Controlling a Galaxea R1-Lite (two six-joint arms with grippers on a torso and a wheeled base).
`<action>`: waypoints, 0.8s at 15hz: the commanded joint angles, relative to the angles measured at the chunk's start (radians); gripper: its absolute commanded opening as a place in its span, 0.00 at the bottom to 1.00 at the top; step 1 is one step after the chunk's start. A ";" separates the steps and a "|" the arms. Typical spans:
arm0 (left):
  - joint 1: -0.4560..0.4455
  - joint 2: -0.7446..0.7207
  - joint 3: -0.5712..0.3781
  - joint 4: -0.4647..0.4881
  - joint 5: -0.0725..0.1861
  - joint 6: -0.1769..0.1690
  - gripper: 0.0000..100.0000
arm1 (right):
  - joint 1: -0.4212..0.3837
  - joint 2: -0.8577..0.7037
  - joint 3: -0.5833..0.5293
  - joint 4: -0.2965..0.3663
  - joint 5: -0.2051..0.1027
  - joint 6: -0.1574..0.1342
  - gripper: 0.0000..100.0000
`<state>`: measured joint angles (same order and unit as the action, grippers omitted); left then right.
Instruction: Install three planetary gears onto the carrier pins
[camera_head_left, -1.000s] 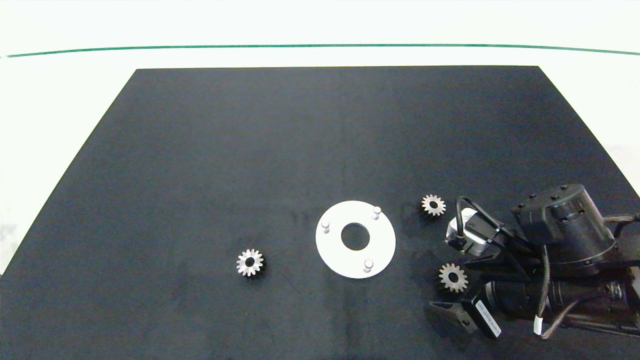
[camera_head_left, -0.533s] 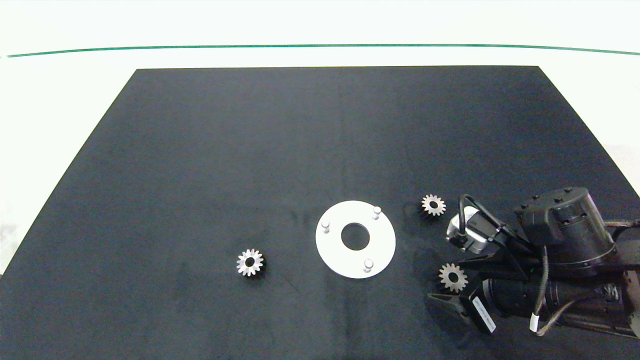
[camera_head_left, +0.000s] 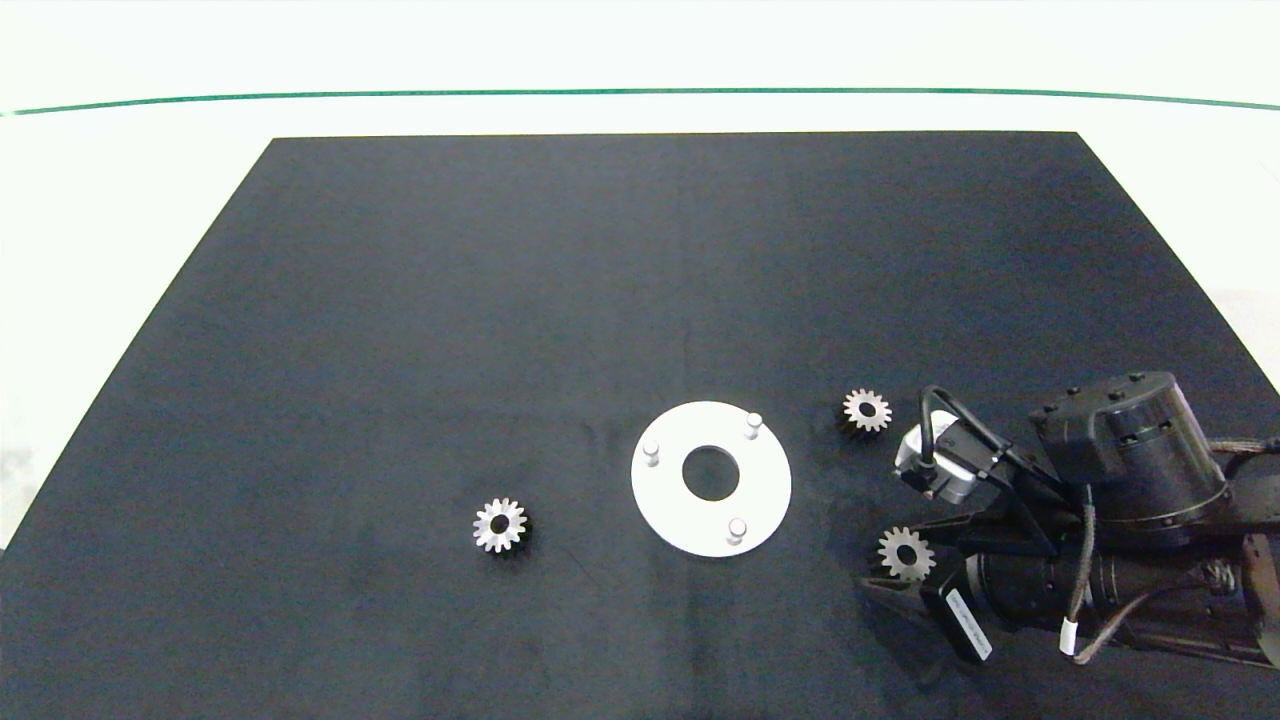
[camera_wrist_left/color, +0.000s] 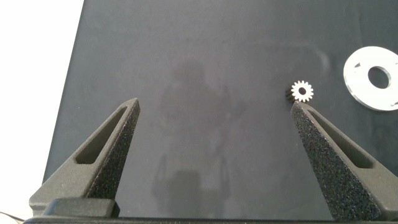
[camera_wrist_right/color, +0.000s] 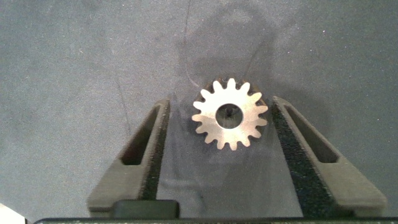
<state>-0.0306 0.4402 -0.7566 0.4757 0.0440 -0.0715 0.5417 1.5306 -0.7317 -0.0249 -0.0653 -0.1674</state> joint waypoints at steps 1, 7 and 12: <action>0.000 0.002 0.000 0.003 0.000 -0.001 1.00 | -0.011 0.003 0.002 0.000 0.012 -0.001 0.57; -0.002 0.003 0.000 0.003 -0.001 -0.001 1.00 | -0.025 0.017 0.002 -0.001 0.024 -0.003 0.45; -0.002 0.003 0.000 0.003 0.000 -0.001 1.00 | -0.025 0.023 0.000 -0.009 0.024 -0.006 0.34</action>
<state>-0.0321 0.4419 -0.7562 0.4757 0.0436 -0.0715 0.5166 1.5504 -0.7313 -0.0332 -0.0404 -0.1717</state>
